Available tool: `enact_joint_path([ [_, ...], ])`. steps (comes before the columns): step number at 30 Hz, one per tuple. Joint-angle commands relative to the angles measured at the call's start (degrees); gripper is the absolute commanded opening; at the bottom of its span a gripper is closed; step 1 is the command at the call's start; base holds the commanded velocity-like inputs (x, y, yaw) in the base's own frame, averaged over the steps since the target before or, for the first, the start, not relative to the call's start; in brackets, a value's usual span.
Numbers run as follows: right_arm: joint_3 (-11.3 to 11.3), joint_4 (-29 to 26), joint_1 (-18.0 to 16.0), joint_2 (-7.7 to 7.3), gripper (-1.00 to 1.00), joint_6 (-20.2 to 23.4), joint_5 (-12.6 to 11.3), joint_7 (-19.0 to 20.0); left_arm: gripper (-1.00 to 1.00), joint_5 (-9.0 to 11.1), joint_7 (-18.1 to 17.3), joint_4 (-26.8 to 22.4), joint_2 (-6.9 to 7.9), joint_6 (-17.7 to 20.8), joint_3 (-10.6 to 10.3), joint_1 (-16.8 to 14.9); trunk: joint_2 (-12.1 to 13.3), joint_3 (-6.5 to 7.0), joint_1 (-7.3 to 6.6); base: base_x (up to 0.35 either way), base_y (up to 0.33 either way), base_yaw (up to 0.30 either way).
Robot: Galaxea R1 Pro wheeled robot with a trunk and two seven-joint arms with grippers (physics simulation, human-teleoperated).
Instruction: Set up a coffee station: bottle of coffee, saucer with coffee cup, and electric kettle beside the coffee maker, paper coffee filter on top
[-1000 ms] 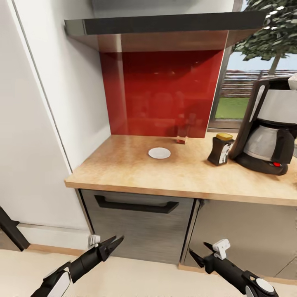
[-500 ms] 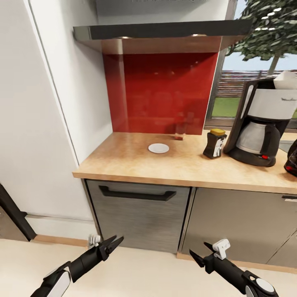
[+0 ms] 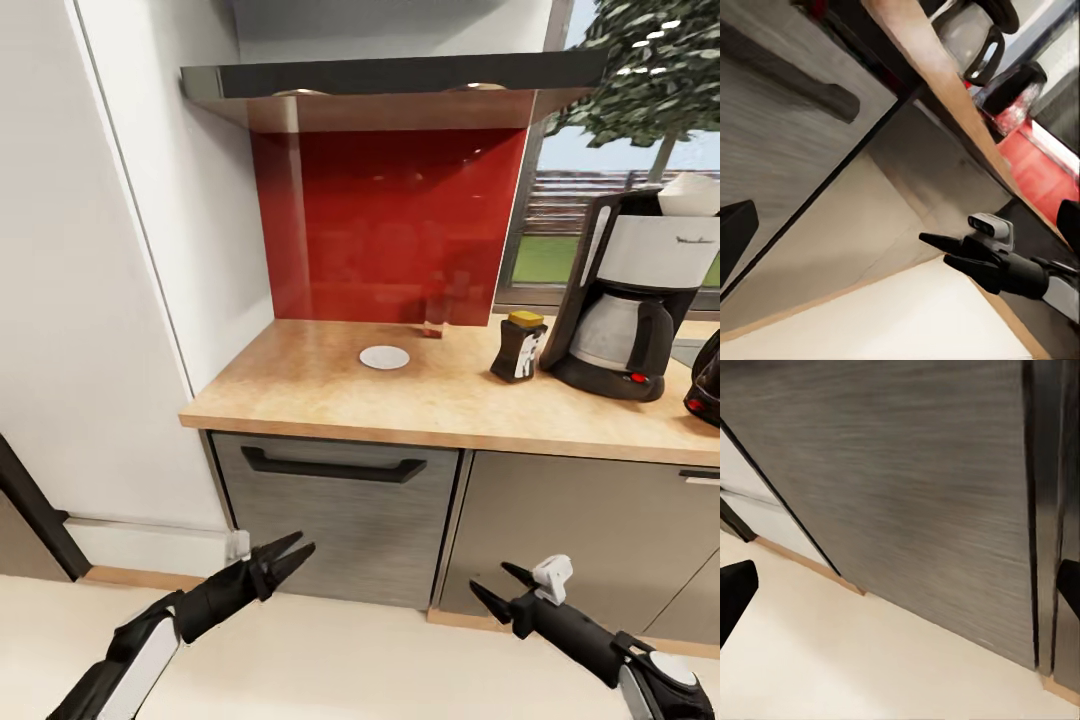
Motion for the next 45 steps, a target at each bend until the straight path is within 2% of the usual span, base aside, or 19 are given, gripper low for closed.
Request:
enact_joint_path([
  [1,-1.96,-1.27,-0.03,0.00,1.00,2.21,-0.81,1.63,1.00,0.58,-0.01,-2.30,0.03,1.79,-0.23,-0.04,-0.02,-0.06,0.00,0.000,0.000,0.000],
  [3,-4.21,-3.27,-0.03,-0.02,1.00,3.68,-1.04,2.90,1.00,0.58,0.03,-5.47,-0.01,4.29,-0.48,-0.04,-0.02,-0.06,0.00,0.000,0.000,0.000],
  [5,-5.09,-4.76,-0.03,-0.04,1.00,4.69,-1.14,3.39,1.00,0.58,0.05,-7.43,-0.05,5.96,-0.66,-0.04,-0.02,-0.06,0.00,0.000,0.000,0.000],
  [9,-6.41,-9.89,-0.42,-0.08,1.00,10.35,-1.32,4.07,1.00,0.62,0.12,-12.14,-0.16,8.96,-1.06,-0.04,-0.02,-0.06,0.00,0.000,0.000,0.000],
  [10,-6.53,-10.75,-1.31,-0.08,1.00,11.56,-1.36,4.14,1.00,0.63,0.14,-13.05,-0.32,9.66,-1.11,-0.04,-0.02,-0.06,0.00,0.000,0.000,0.000],
  [11,-6.71,-12.05,-5.57,-0.49,1.00,17.78,-2.57,4.23,1.00,0.71,0.31,-15.46,-1.83,12.46,-1.00,-0.07,-0.02,-0.06,0.00,0.000,0.000,0.000],
  [16,-6.74,-12.33,-10.18,-0.90,1.00,22.22,-3.48,4.25,1.00,0.74,0.40,-16.01,-3.38,13.54,-0.87,-0.59,-0.02,-0.06,0.00,0.000,0.000,0.000],
  [17,-6.77,-12.42,-13.71,-1.00,1.00,26.16,-3.72,4.25,1.00,0.81,0.49,-16.15,-5.12,16.02,0.20,-2.97,-0.02,-0.06,0.00,0.000,0.000,0.000],
  [18,-6.76,-12.41,-15.08,-1.02,1.00,27.43,-3.76,4.25,1.00,0.80,0.53,-16.17,-6.05,16.95,1.46,-4.28,-0.02,-0.06,0.00,0.000,0.000,0.000],
  [24,-6.76,-12.41,-19.22,-1.05,1.00,29.49,-3.78,4.07,1.00,0.83,0.82,-16.07,-8.08,18.73,5.42,-8.08,-0.02,-0.06,0.00,0.000,0.000,0.000],
  [27,-6.75,-12.38,-23.16,-0.99,1.00,35.01,-3.75,3.93,1.00,0.90,1.14,-15.57,-9.15,20.12,6.74,-12.41,-0.02,-0.06,0.00,0.000,0.000,0.000],
  [29,-6.75,-12.38,-24.22,-0.98,1.00,36.32,-3.75,3.89,1.00,0.91,2.20,-15.26,-9.63,20.32,6.97,-13.72,-0.02,-0.06,0.00,0.000,0.000,0.000],
  [30,-6.75,-12.37,-25.15,-0.98,1.00,37.21,-3.75,3.83,1.00,0.95,4.61,-15.00,-10.22,20.45,7.57,-14.76,-0.02,-0.06,0.00,0.000,0.000,0.000],
  [31,-6.75,-12.34,-26.26,-0.97,1.00,37.99,-3.70,3.74,1.00,1.01,9.68,-14.82,-11.44,20.56,9.06,-15.85,-0.02,-0.06,0.00,0.000,0.000,0.000],
  [32,-6.75,-12.32,-26.87,-0.95,1.00,38.31,-3.67,3.68,1.00,1.05,12.82,-14.75,-12.57,20.60,9.75,-16.69,-0.02,-0.06,0.00,0.000,0.000,0.000],
  [37,-6.64,-12.18,-28.74,-0.81,1.00,38.72,-3.58,2.20,1.00,1.03,18.69,-14.00,-15.44,20.65,10.68,-19.43,-0.02,-0.06,0.00,0.000,0.000,0.000],
  [42,-6.44,-12.04,-31.52,-0.10,1.00,39.08,-3.72,-4.11,1.00,1.02,26.83,-12.47,-19.65,20.64,10.95,-23.69,-0.02,-0.06,0.00,0.000,0.000,0.000],
  [44,-6.38,-11.91,-32.70,1.16,1.00,40.58,-3.73,-7.56,1.00,1.03,30.91,-11.36,-21.21,20.61,10.98,-25.72,-0.02,-0.06,0.00,0.000,0.000,0.000],
  [45,-6.34,-11.82,-34.48,3.95,1.00,42.84,-3.77,-12.90,1.00,1.08,34.29,-9.10,-21.56,20.50,11.01,-28.14,-0.02,-0.06,0.00,0.000,0.000,0.000],
])
